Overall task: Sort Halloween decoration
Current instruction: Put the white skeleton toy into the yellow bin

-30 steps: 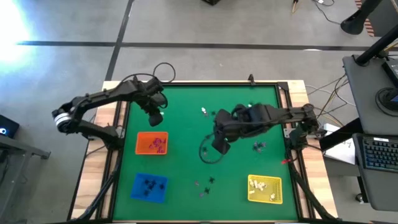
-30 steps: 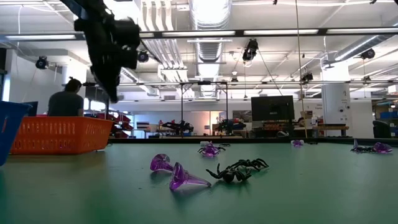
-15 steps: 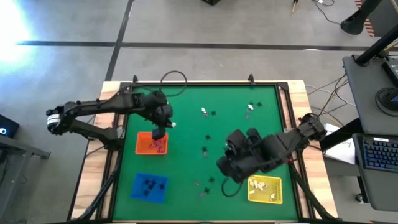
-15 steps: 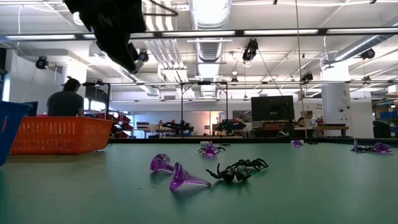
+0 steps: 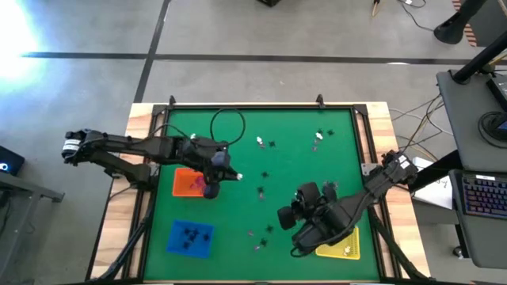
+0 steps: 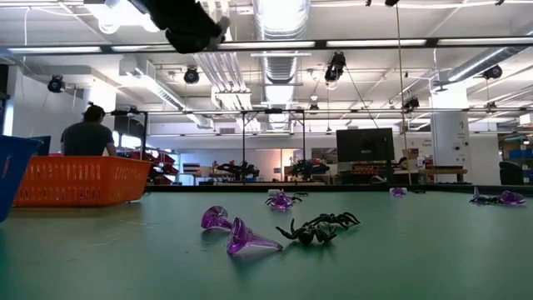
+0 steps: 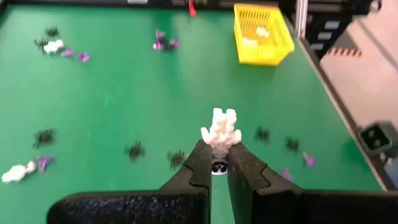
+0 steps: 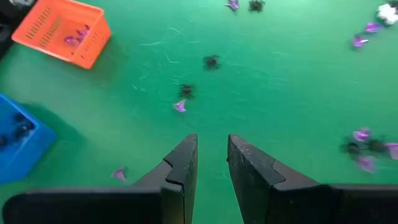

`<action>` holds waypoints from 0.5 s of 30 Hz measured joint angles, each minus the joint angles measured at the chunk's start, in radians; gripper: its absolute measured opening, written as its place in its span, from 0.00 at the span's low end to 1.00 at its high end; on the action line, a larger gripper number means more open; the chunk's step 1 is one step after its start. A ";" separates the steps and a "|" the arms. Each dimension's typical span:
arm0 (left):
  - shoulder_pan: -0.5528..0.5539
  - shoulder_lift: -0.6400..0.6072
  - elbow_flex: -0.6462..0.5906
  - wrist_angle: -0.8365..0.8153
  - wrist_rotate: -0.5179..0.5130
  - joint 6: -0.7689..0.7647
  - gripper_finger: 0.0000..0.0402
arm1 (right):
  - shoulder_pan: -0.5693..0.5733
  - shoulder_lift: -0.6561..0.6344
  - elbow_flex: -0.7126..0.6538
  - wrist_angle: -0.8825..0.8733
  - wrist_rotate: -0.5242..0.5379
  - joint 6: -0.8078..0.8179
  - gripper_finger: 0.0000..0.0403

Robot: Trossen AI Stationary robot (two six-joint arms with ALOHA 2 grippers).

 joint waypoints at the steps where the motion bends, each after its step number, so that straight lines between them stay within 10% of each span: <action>1: -0.005 0.007 0.000 0.023 -0.006 -0.009 0.00 | 0.000 0.000 -0.021 0.030 0.016 0.000 0.19; 15: -0.017 0.108 0.001 0.253 -0.035 -0.045 0.00 | -0.060 0.000 -0.119 0.379 0.195 -0.394 0.12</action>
